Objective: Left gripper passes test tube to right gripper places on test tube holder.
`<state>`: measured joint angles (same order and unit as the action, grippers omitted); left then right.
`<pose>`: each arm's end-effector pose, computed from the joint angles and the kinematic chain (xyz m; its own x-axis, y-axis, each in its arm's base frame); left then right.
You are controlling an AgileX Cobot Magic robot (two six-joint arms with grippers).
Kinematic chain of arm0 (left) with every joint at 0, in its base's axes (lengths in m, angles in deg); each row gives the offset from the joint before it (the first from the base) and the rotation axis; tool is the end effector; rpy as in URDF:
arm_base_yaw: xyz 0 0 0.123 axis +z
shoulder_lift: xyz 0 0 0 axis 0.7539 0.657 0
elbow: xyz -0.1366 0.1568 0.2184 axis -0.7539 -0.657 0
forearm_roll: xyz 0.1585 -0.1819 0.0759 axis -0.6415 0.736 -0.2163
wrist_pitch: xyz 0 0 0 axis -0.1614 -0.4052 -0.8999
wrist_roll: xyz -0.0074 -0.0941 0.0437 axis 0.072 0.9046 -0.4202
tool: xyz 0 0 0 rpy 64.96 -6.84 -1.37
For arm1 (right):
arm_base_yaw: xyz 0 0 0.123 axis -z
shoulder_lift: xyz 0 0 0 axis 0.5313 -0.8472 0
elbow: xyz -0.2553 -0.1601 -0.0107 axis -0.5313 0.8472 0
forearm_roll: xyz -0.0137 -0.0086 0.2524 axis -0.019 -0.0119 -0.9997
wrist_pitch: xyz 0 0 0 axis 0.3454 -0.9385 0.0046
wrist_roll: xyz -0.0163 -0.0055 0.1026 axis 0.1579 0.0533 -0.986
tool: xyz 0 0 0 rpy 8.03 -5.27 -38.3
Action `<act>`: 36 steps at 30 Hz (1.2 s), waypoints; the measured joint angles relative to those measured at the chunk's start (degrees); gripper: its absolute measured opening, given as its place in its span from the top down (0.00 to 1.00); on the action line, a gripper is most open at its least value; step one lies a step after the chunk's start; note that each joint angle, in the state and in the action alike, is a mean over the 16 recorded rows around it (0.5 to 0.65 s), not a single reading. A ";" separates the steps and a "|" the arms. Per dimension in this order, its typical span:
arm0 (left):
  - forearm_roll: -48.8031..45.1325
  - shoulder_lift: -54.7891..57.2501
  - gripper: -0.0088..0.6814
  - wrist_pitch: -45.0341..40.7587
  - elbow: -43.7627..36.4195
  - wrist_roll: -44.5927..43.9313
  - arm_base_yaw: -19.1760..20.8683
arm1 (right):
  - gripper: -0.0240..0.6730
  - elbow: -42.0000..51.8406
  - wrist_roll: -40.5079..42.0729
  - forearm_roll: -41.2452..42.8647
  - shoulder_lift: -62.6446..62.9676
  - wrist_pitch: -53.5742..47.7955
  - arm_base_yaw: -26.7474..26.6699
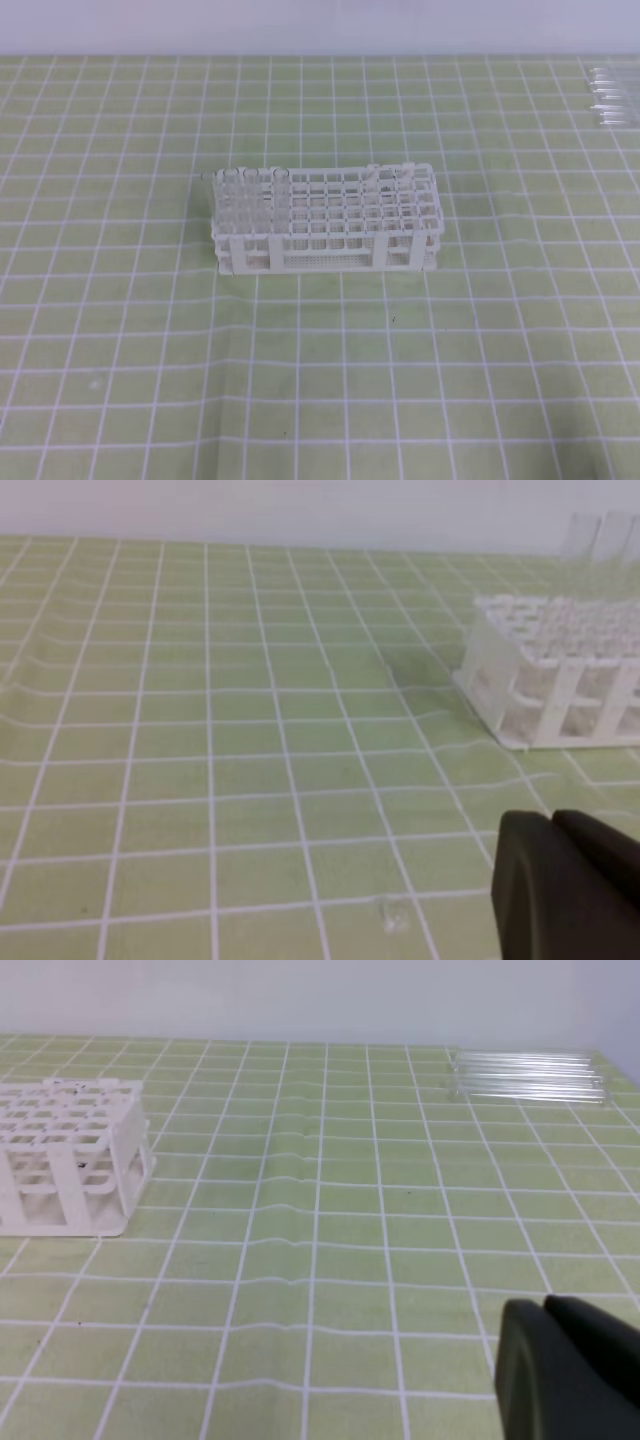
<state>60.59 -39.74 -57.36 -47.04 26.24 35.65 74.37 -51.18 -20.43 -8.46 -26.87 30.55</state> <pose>0.0517 -0.0095 0.1892 -0.1416 -0.0539 -0.9885 0.1939 0.9777 -0.0811 0.0510 0.0056 0.1862 -0.1744 0.0169 -0.9845 -0.0635 0.9976 0.0283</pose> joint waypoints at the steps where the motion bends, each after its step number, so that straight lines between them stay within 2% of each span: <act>1: 0.51 0.05 0.99 -0.50 -0.08 -0.79 -0.01 | 0.99 0.00 0.00 0.00 -0.01 0.00 0.00; 18: 0.28 -0.38 0.99 -2.74 -0.55 -1.89 0.20 | 0.99 0.00 0.00 0.00 -0.11 0.00 0.00; 36: 0.39 -0.21 0.99 -5.92 -0.17 -1.76 5.40 | 0.99 0.00 0.00 0.00 -0.11 0.02 0.00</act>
<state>60.98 -39.95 -63.28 -47.22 24.48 41.04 74.37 -51.18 -20.43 -8.57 -26.85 30.55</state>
